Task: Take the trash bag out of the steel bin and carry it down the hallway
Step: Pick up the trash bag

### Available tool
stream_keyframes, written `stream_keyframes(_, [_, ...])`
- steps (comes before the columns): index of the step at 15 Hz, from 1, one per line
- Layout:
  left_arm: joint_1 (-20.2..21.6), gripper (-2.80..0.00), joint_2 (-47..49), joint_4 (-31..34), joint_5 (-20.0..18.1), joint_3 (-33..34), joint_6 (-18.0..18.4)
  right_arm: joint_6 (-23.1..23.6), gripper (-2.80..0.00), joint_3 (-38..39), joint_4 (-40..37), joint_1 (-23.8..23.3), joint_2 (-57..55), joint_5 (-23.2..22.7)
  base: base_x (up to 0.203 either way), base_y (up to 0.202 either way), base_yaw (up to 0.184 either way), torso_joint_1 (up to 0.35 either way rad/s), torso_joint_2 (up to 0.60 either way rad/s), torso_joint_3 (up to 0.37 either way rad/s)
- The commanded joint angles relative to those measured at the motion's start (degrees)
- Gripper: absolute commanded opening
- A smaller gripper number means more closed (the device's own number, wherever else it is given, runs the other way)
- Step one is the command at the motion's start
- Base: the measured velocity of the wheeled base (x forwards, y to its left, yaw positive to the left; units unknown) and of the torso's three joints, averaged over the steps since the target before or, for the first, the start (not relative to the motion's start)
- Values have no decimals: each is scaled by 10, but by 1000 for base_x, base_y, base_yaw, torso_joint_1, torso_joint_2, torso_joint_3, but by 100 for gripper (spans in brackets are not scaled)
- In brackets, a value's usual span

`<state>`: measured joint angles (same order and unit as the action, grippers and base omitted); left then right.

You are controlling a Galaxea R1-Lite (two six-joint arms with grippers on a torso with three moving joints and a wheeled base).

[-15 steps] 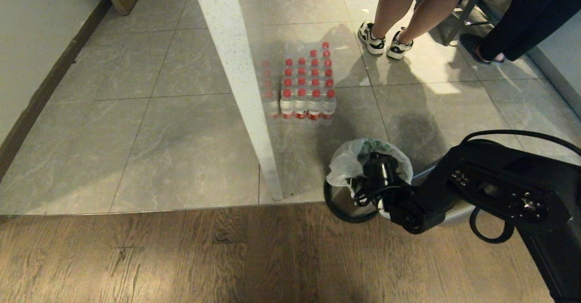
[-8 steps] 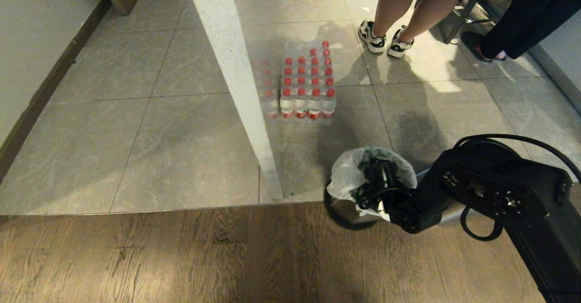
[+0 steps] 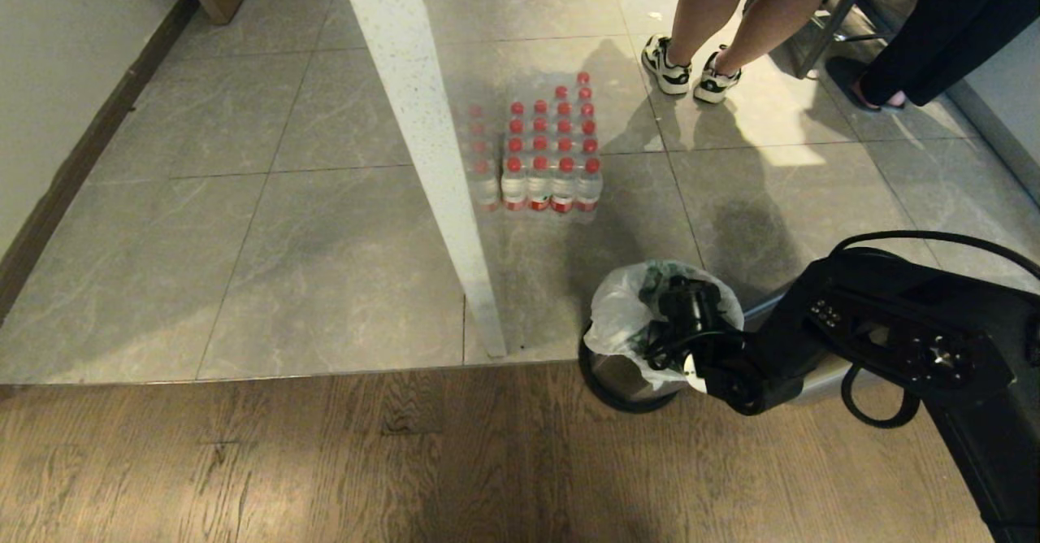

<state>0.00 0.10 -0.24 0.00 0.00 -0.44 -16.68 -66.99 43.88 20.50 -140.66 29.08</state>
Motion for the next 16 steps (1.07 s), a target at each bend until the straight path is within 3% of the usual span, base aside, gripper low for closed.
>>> stream_keyframes(1, [0, -280, 0, 0, 0, 0, 0, -1, -280, 12, 2, 2, 39, 5, 0, 0, 0, 0, 0, 0])
stream_keyframes(11, [0, -280, 0, 0, 0, 0, 0, -2, -280, 67, -22, 19, 175, 12, 0, 0, 0, 0, 0, 0])
stream_keyframes(16, [0, -280, 0, 0, 0, 0, 0, -3, -280, 82, -31, 27, 169, 27, 0, 0, 0, 0, 0, 0])
